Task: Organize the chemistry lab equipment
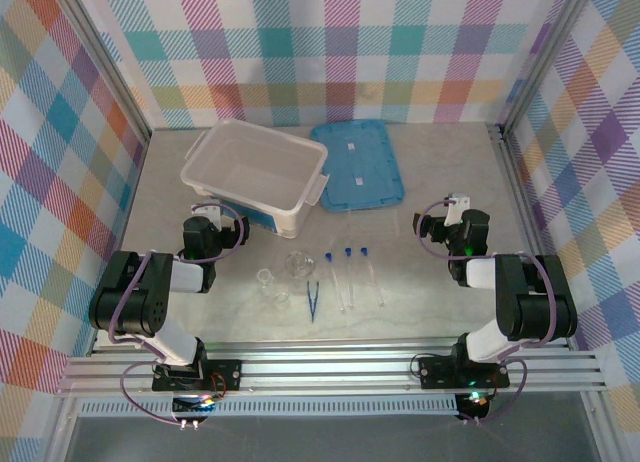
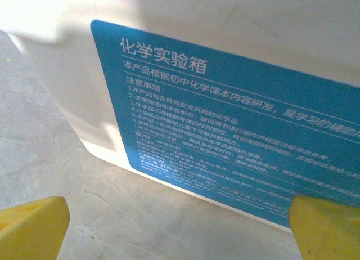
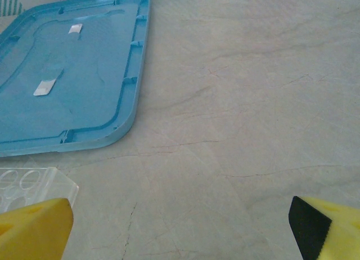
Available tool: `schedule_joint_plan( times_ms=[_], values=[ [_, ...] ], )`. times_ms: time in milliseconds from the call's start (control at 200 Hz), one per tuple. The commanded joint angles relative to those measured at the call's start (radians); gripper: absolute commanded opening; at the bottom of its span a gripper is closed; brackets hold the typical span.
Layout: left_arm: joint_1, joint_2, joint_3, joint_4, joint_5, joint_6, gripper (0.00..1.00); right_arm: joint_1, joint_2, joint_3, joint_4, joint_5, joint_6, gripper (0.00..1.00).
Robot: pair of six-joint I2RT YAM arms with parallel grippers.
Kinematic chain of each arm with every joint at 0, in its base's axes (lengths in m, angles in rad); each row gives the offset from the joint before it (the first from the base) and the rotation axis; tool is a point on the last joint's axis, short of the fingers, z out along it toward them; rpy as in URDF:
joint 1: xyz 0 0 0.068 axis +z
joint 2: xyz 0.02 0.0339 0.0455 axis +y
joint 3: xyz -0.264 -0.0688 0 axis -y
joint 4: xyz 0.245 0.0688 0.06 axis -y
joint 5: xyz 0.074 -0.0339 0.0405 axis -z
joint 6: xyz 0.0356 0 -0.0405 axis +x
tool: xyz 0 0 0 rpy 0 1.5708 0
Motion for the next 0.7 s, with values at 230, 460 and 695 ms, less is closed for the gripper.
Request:
schedule_joint_plan(
  times_ms=[230,460,695],
  values=[
    [0.027,0.002,0.01,0.023,0.024,-0.023,1.0,0.004,0.011,0.016,0.018,-0.004,-0.009,0.99],
    [0.031,-0.005,-0.007,0.052,-0.015,-0.043,1.0,0.004,0.007,0.012,0.024,-0.003,-0.01,0.99],
    [0.019,-0.165,-0.109,0.084,-0.235,-0.113,1.0,0.05,-0.057,0.002,-0.008,0.132,-0.017,0.99]
  ],
)
